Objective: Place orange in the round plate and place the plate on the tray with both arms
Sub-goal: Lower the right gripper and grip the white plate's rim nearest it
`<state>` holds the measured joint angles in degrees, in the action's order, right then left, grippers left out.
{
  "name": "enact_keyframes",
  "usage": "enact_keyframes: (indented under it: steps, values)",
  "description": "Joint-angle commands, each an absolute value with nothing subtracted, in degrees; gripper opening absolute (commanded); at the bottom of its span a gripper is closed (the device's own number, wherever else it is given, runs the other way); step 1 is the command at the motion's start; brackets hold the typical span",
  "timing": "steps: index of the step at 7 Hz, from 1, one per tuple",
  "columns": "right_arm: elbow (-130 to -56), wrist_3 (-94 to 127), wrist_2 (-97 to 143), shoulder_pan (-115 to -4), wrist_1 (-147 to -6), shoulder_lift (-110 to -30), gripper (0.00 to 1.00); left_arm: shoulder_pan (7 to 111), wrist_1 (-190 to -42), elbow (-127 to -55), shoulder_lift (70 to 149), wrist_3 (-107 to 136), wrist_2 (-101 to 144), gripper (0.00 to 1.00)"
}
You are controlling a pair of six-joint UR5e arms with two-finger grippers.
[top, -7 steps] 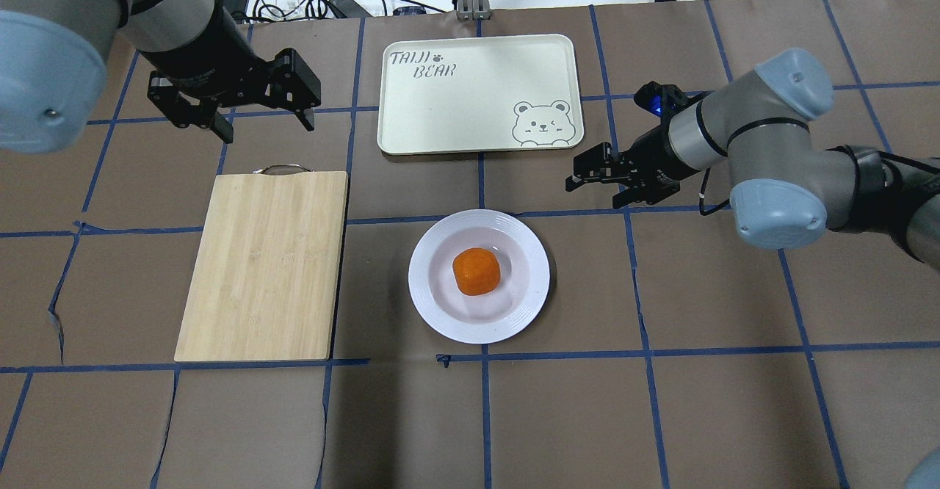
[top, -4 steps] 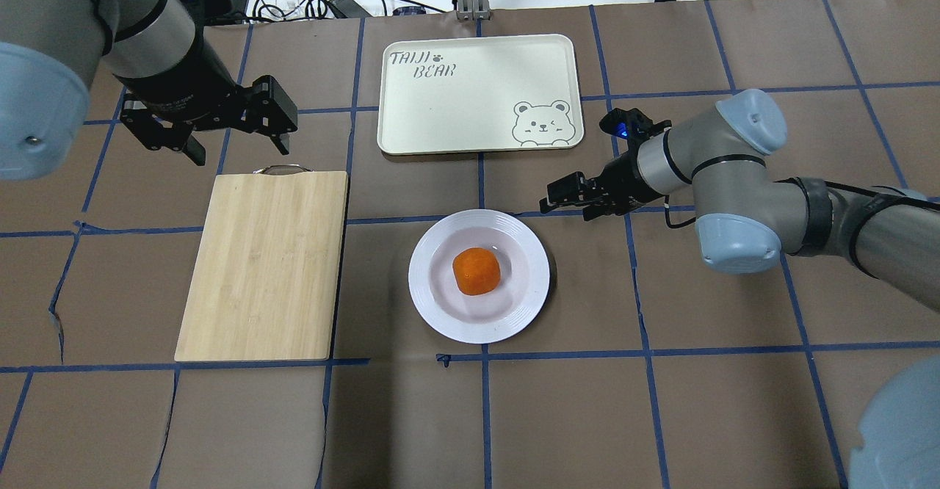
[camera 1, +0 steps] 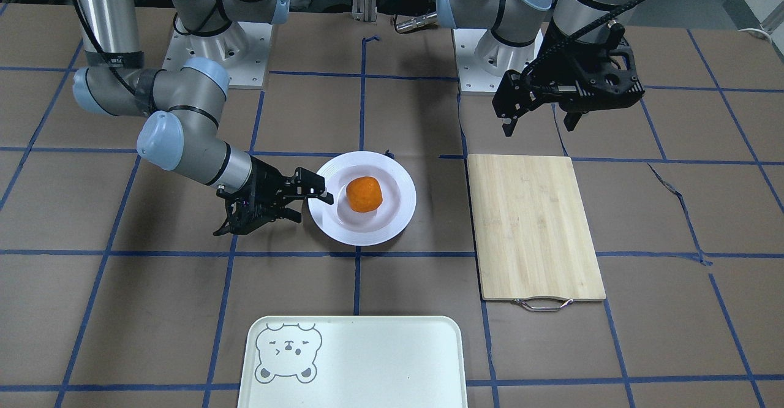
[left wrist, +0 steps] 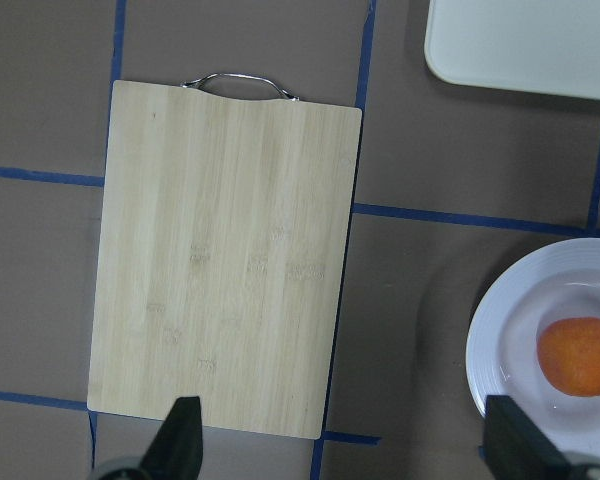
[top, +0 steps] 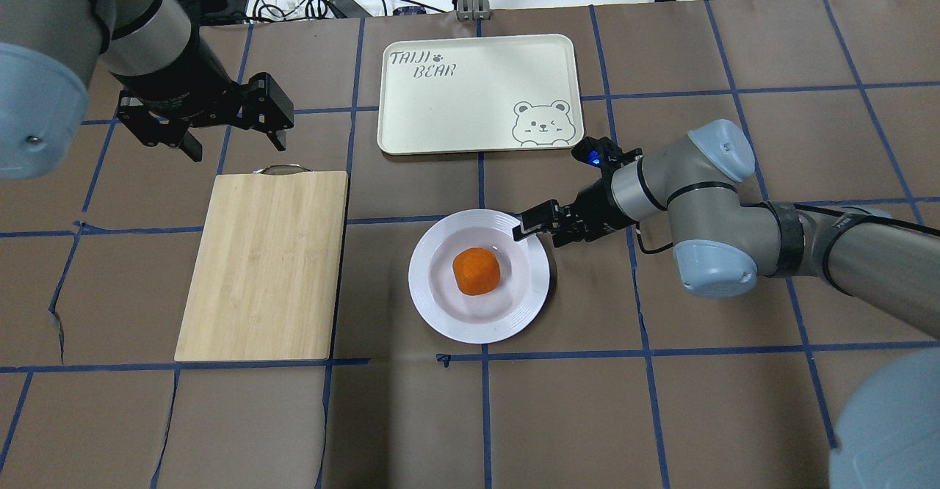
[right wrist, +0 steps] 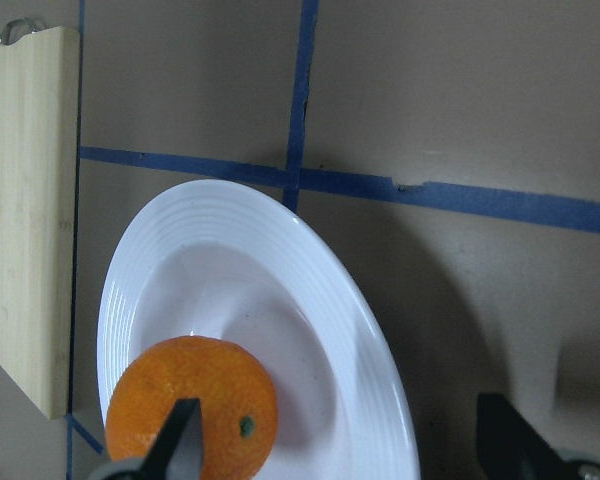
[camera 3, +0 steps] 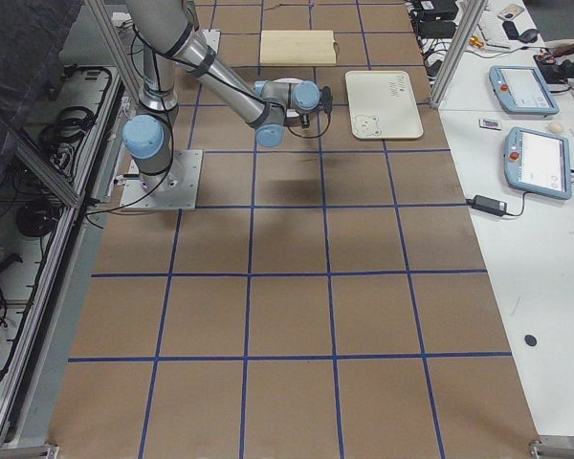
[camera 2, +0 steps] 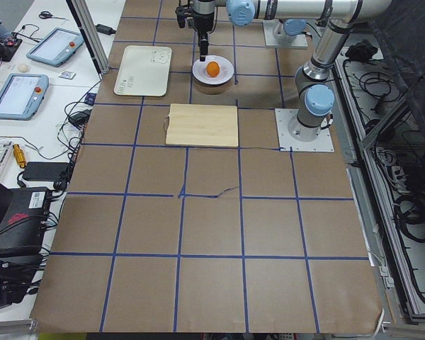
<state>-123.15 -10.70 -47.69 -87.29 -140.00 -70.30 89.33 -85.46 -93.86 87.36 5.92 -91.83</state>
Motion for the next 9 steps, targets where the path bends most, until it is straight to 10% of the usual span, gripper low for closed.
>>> enact_keyframes:
  steps: [1, 4, 9]
  values:
    - [-123.2, -10.7, -45.1, -87.4, -143.2, -66.9, 0.84, 89.3, -85.3, -93.9, 87.4, 5.8, -91.3, 1.00]
    - [-123.3, -10.6, -45.3, -87.5, -143.2, -66.7, 0.58, 89.2, -85.3, -93.9, 87.4, 5.8, -91.3, 1.00]
    - [-123.4, -10.6, -45.4, -88.3, -142.7, -66.6, 0.58, 89.3, -85.3, -93.9, 87.4, 5.8, -91.2, 1.00]
